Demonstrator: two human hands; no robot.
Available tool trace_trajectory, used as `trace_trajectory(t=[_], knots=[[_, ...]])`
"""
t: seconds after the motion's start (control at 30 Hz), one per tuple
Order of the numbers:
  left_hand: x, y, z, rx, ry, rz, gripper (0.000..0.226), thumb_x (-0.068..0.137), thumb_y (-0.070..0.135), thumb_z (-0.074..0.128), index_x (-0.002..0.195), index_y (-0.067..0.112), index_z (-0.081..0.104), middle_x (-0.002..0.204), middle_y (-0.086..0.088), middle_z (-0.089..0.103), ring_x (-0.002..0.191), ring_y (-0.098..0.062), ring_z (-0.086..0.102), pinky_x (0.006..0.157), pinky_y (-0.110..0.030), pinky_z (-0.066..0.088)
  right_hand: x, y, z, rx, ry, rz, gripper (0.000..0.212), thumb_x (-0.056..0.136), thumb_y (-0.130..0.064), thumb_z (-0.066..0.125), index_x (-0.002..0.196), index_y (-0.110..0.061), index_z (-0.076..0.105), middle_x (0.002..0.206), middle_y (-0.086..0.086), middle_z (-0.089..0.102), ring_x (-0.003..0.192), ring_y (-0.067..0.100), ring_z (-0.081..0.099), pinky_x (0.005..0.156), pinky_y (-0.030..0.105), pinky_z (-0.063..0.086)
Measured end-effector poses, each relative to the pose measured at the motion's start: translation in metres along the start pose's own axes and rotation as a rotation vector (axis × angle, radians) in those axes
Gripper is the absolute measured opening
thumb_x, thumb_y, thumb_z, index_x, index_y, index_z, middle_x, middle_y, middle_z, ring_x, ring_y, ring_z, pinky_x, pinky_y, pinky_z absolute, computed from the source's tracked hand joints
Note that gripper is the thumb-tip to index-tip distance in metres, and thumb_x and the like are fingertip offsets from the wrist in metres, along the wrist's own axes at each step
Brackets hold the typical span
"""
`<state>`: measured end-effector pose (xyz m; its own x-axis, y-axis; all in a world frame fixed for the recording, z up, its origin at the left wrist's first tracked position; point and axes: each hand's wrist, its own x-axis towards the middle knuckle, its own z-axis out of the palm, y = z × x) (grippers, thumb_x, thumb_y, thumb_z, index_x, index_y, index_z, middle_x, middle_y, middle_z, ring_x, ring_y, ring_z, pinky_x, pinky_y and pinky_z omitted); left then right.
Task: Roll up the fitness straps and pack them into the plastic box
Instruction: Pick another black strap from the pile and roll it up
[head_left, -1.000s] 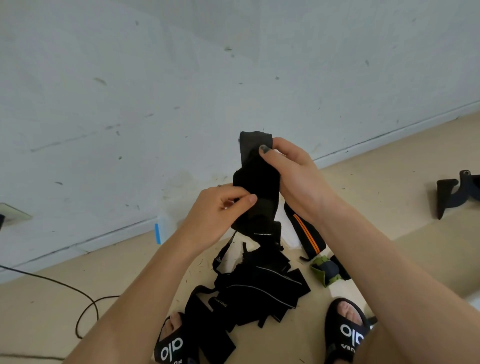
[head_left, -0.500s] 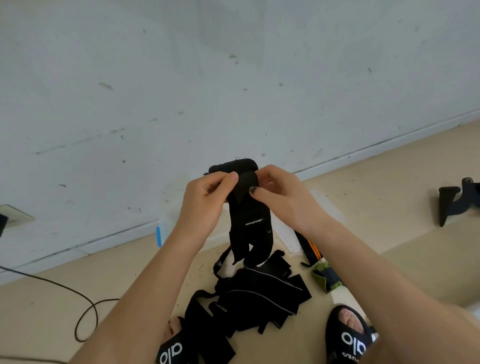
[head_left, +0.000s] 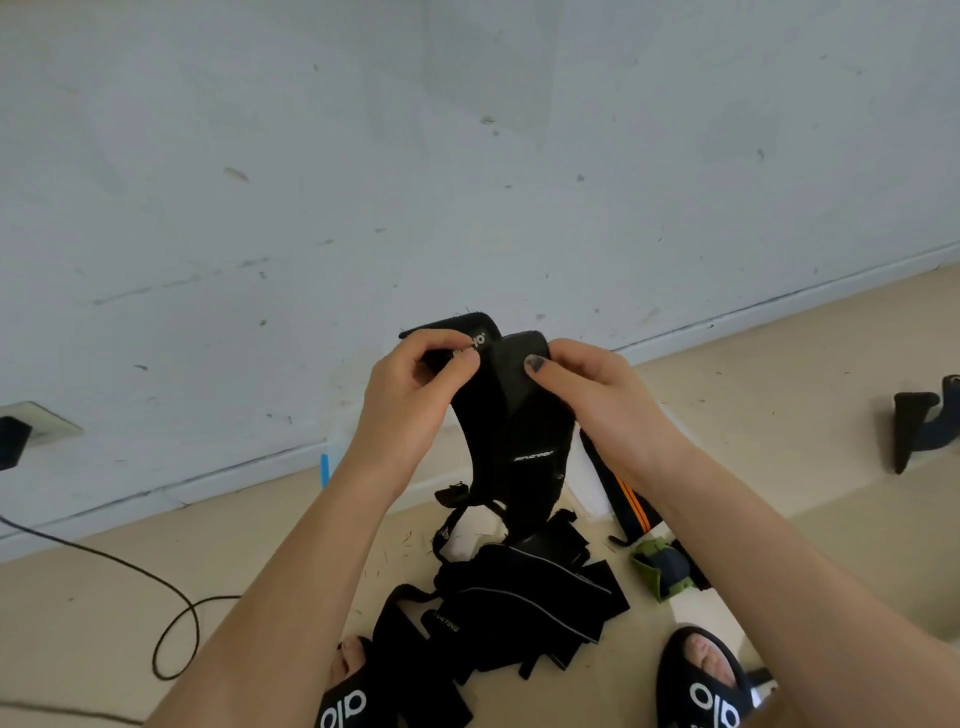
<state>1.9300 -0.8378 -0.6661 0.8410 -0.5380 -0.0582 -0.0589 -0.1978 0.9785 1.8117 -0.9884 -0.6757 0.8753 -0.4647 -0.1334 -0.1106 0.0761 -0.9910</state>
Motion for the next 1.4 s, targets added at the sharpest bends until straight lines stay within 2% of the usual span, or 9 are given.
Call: trace_trajectory(t=[0.17, 0.27, 0.4, 0.6, 0.77, 0.97, 1.13, 1.27, 1.4], knots=[[0.004, -0.001, -0.007, -0.01, 0.056, -0.01, 0.049, 0.081, -0.003, 0.076, 0.115, 0.03, 0.067, 0.113, 0.014, 0.066, 0.104, -0.002, 0.069, 0.089, -0.023, 0.057, 0.004, 0.0, -0.011, 0.106, 0.038, 0.066, 0.025, 0.105, -0.021, 0.058, 0.109, 0.001, 0.07, 0.091, 0.014, 0.067, 0.085, 0.026, 0.065, 0.089, 0.047, 0.054], [0.007, 0.001, -0.009, -0.113, 0.091, 0.0, 0.043, 0.085, -0.003, 0.074, 0.118, 0.024, 0.067, 0.106, 0.012, 0.07, 0.099, -0.003, 0.071, 0.085, -0.02, 0.056, 0.005, 0.002, -0.01, 0.087, 0.025, 0.09, 0.022, 0.105, -0.02, 0.058, 0.107, -0.005, 0.074, 0.092, 0.011, 0.071, 0.085, 0.023, 0.068, 0.089, 0.046, 0.055], [0.009, 0.002, -0.011, -0.284, 0.03, -0.043, 0.025, 0.093, -0.002, 0.067, 0.106, 0.017, 0.075, 0.093, -0.001, 0.069, 0.096, -0.018, 0.067, 0.09, -0.031, 0.056, 0.003, 0.002, -0.006, 0.081, -0.04, 0.086, 0.021, 0.105, -0.018, 0.058, 0.111, -0.012, 0.077, 0.104, 0.01, 0.078, 0.096, 0.026, 0.076, 0.086, 0.039, 0.059], [0.01, 0.006, -0.009, -0.518, -0.015, -0.157, 0.021, 0.098, -0.001, 0.059, 0.106, 0.009, 0.076, 0.109, -0.008, 0.076, 0.105, -0.017, 0.071, 0.091, -0.026, 0.058, 0.004, 0.0, -0.006, 0.112, -0.186, 0.103, 0.022, 0.105, -0.013, 0.056, 0.114, -0.004, 0.074, 0.106, 0.012, 0.077, 0.101, 0.023, 0.074, 0.087, 0.031, 0.056], [0.004, 0.003, -0.002, -0.336, -0.1, -0.134, 0.026, 0.101, 0.006, 0.059, 0.119, 0.018, 0.073, 0.117, -0.003, 0.072, 0.106, -0.016, 0.071, 0.082, -0.027, 0.058, 0.004, 0.002, 0.0, 0.162, -0.169, 0.092, 0.023, 0.105, -0.014, 0.057, 0.117, -0.006, 0.075, 0.112, 0.017, 0.077, 0.107, 0.032, 0.074, 0.096, 0.041, 0.058], [0.002, 0.003, 0.002, -0.224, -0.168, -0.149, 0.027, 0.104, 0.009, 0.053, 0.109, 0.017, 0.078, 0.11, -0.004, 0.075, 0.102, -0.016, 0.071, 0.085, -0.03, 0.059, 0.004, 0.002, 0.0, 0.175, -0.119, 0.08, 0.024, 0.105, -0.015, 0.057, 0.116, -0.006, 0.075, 0.116, 0.023, 0.073, 0.113, 0.037, 0.07, 0.105, 0.05, 0.052], [0.004, 0.0, 0.001, -0.235, -0.07, -0.11, 0.03, 0.102, 0.005, 0.055, 0.109, 0.022, 0.079, 0.107, 0.001, 0.076, 0.104, -0.013, 0.071, 0.088, -0.031, 0.059, 0.006, -0.006, -0.013, 0.201, -0.04, 0.049, 0.024, 0.104, -0.013, 0.057, 0.114, 0.002, 0.072, 0.105, 0.023, 0.072, 0.096, 0.029, 0.07, 0.092, 0.041, 0.056], [0.005, -0.001, 0.003, -0.237, -0.087, -0.096, 0.038, 0.105, 0.0, 0.045, 0.119, 0.021, 0.074, 0.12, 0.001, 0.073, 0.116, -0.014, 0.068, 0.097, -0.031, 0.057, 0.009, -0.017, -0.032, 0.283, 0.043, 0.013, 0.02, 0.104, -0.014, 0.056, 0.106, -0.002, 0.072, 0.088, 0.01, 0.069, 0.08, 0.018, 0.066, 0.075, 0.028, 0.055], [0.003, 0.0, 0.01, -0.243, -0.139, -0.106, 0.04, 0.108, 0.006, 0.04, 0.116, 0.022, 0.075, 0.119, 0.0, 0.073, 0.109, -0.014, 0.068, 0.084, -0.026, 0.057, 0.002, -0.011, -0.015, 0.173, -0.078, 0.019, 0.022, 0.104, -0.013, 0.058, 0.11, -0.001, 0.075, 0.1, 0.019, 0.075, 0.09, 0.03, 0.074, 0.082, 0.036, 0.061]])
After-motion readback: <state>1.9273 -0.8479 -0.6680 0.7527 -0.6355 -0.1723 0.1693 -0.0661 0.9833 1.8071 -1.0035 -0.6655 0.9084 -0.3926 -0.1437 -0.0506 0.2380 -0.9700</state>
